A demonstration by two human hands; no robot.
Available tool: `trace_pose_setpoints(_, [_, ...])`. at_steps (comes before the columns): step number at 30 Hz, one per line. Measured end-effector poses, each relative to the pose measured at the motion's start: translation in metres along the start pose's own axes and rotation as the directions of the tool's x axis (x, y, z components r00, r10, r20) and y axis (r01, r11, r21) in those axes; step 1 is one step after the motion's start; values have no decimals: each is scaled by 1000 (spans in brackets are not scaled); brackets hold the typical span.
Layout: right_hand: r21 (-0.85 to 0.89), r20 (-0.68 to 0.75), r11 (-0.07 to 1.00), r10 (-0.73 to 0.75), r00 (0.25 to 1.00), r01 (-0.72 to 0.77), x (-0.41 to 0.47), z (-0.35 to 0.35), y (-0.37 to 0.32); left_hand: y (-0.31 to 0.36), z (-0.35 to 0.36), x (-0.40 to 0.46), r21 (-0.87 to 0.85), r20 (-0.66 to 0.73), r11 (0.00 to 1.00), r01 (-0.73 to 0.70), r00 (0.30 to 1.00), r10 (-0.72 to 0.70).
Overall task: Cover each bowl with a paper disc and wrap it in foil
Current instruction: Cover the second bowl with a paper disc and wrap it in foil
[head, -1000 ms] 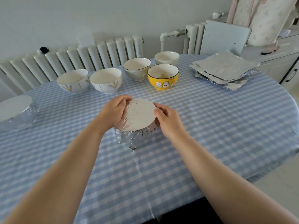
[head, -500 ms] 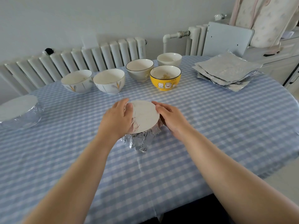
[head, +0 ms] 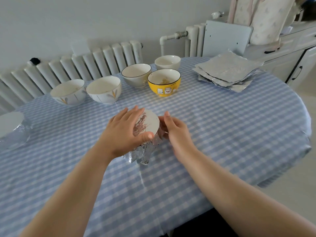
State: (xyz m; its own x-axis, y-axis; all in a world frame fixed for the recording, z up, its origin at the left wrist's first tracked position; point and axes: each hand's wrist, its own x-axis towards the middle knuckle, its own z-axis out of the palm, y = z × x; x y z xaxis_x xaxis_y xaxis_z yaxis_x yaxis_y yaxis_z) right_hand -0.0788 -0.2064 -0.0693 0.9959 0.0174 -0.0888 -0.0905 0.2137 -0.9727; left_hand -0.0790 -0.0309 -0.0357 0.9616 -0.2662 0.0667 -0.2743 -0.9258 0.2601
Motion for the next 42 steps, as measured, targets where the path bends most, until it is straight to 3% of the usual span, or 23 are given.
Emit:
trace_pose_setpoints(12, [96,-140,993,89,986,-76,5,7,12,2,3,4,6,-23,1000,12,1000,-12])
trace_pose_setpoints(20, [-141,-216,988,-94,972,64,7,19,9,-8,6,-2,-75,-110,997,21,993,-29])
trace_pose_setpoints(25, [-152,-195,982,-143,970,114,5,19,14,-9,6,-4,-134,-126,990,41,990,-58])
trace_pose_setpoints(29, [141,-143,990,15,990,6,1,17,13,-10,3,-4,-210,-136,977,37,988,-67])
trace_pose_setpoints(32, [234,-47,971,49,998,-37,0,14,12,-14,0,-3,-290,-119,955,61,988,-99])
trace_pose_setpoints(38, [133,45,989,-67,997,61,-1,18,17,-28,-2,0,-468,-86,881,66,989,-120])
trace_pose_setpoints(42, [46,-19,997,-68,998,68,4,17,18,-26,-2,-1,-431,-96,900,59,989,-111])
